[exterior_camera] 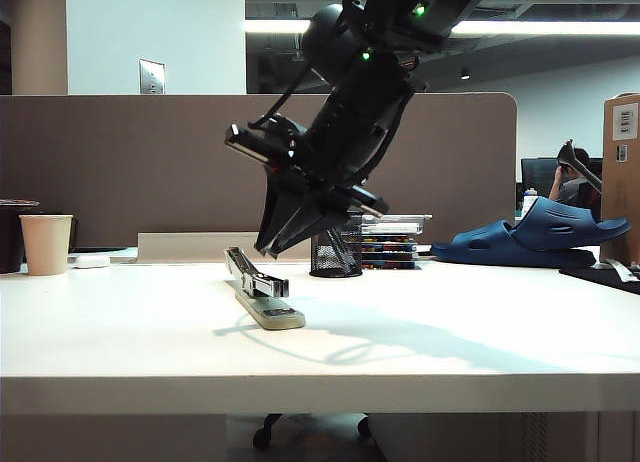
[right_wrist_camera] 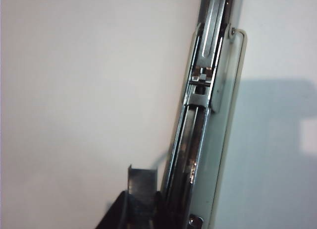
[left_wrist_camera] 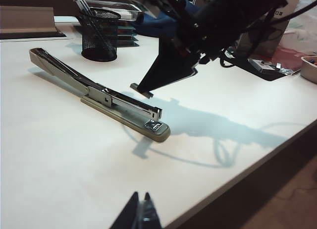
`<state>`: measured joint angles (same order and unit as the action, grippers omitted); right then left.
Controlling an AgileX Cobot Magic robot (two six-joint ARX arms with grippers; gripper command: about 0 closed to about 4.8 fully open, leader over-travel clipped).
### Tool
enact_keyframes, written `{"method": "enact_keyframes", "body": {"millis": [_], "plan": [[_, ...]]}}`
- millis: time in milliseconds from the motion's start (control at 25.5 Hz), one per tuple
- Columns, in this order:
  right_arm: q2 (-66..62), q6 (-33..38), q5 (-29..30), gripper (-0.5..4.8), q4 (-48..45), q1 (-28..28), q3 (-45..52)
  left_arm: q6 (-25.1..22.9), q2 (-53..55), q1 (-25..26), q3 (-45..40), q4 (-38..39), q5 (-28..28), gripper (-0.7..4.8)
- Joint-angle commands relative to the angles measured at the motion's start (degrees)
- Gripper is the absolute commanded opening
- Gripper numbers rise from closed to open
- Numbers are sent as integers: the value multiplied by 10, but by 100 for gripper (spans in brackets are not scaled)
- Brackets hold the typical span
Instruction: Pick up a set of staples and put them into the open stapler.
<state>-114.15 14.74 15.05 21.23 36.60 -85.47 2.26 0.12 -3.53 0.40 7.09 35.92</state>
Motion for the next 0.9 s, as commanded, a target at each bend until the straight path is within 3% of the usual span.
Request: {"method": "enact_keyframes", "body": {"millis": [39, 900], "plan": [[-9, 3, 1, 40, -7, 1, -3, -1, 0, 1, 1, -3, 1, -6], [-21, 2, -28, 39, 0, 0, -6, -1, 0, 1, 1, -3, 1, -6]]}}
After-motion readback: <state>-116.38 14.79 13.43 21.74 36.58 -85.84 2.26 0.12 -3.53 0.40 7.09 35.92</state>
